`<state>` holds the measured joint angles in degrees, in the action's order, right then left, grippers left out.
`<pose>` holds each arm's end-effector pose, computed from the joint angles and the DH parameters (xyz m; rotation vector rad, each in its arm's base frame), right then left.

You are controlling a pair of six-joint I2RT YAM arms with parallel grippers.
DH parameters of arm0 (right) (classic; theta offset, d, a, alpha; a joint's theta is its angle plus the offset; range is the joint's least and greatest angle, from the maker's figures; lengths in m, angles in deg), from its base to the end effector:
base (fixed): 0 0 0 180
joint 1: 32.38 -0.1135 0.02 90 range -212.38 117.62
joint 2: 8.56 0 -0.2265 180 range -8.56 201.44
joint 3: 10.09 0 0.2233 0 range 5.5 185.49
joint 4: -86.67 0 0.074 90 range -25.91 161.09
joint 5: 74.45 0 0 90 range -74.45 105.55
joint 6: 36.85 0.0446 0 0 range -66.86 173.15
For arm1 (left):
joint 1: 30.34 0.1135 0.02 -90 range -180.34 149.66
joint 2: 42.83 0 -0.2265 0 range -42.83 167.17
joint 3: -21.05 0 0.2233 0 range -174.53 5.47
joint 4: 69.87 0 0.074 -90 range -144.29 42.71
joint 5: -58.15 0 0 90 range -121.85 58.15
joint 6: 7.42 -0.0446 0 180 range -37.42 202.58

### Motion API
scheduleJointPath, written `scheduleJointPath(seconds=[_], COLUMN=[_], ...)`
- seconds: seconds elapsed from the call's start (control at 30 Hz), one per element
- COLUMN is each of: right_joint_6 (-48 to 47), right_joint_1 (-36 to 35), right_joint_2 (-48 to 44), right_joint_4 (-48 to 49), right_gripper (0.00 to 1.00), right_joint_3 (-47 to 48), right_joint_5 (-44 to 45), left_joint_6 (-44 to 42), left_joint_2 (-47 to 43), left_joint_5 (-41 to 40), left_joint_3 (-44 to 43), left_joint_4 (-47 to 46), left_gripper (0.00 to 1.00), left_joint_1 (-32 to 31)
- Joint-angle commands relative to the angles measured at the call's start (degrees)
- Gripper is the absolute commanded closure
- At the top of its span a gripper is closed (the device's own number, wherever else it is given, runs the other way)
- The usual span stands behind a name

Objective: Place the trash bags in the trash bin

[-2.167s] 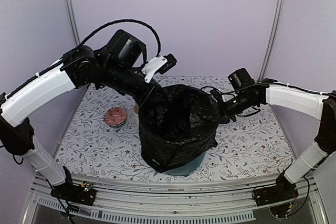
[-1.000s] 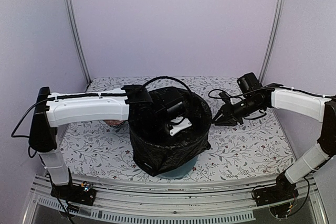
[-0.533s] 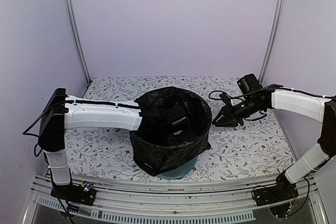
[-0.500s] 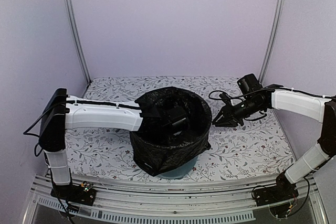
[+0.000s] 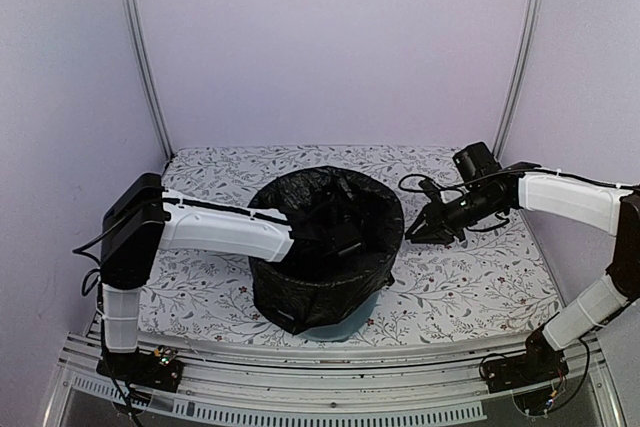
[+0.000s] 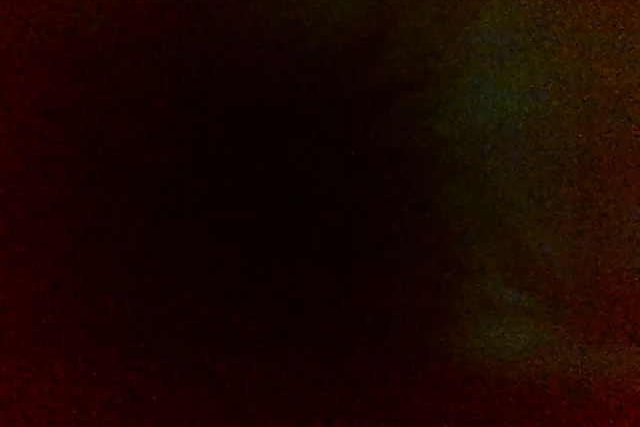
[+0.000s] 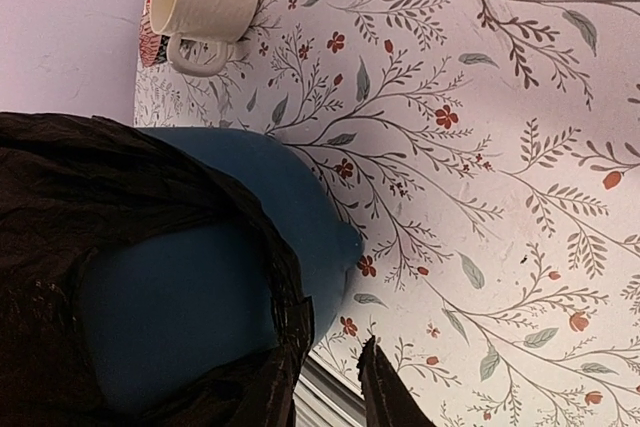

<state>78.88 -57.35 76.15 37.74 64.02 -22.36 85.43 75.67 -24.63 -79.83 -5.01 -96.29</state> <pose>0.2368 0.1405 0.2039 -0.2357 2.7143 1.1583 0.1401 -0.3277 0.1277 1.6289 2.6285 -0.2758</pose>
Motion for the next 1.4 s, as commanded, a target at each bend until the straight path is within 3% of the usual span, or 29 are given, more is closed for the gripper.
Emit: scheduleJointPath(seconds=[0.0, 0.43, 1.37], right_joint_6=[0.3, 0.6, 0.6], right_joint_1=[0.4, 0.3, 0.3], right_joint_2=[-1.8, -2.8, 1.0], right_joint_4=[0.5, 0.6, 0.7], right_gripper=[0.76, 0.76, 0.76], right_joint_3=[-1.0, -1.2, 2.2], right_joint_5=[-0.1, -0.1, -1.8], left_joint_6=[-1.6, -2.0, 0.1], left_joint_2=[2.4, 3.0, -12.1], left_joint_5=[1.4, 2.5, -2.5], left_joint_3=[1.6, 0.5, -2.2], left_joint_4=[-1.2, -0.9, 2.7], left_gripper=[1.0, 1.0, 1.0], left_joint_1=[0.1, 0.1, 1.3])
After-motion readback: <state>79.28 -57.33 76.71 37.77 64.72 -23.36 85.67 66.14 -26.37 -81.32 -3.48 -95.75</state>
